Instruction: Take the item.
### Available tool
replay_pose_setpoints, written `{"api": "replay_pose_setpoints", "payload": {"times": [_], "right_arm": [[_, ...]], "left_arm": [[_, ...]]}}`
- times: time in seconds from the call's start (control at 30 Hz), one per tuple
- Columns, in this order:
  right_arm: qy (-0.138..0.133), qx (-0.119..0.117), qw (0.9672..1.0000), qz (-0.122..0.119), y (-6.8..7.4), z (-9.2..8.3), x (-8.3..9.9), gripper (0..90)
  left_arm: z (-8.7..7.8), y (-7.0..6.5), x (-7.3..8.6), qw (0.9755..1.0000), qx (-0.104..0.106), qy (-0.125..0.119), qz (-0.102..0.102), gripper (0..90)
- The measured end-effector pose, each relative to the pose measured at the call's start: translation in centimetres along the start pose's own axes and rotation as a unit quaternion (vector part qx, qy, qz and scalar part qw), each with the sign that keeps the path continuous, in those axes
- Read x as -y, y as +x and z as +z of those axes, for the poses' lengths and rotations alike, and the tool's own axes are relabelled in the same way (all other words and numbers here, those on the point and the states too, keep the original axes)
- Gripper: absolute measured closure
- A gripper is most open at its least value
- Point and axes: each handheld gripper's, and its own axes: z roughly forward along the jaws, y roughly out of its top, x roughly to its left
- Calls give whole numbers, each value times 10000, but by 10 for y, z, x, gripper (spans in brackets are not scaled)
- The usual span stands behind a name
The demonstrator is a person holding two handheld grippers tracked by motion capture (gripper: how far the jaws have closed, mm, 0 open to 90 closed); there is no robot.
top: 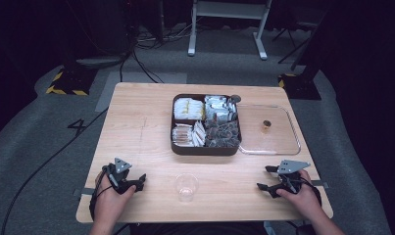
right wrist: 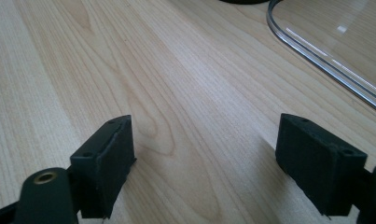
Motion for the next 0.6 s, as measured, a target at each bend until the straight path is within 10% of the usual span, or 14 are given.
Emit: {"api": "replay_pose_setpoints", "payload": {"times": [0.6], "right_arm": [[9, -2, 10000, -6, -1, 0, 0, 194]], "left_arm": [[-20, -9, -23, 10000, 66, -28, -47, 298]]}}
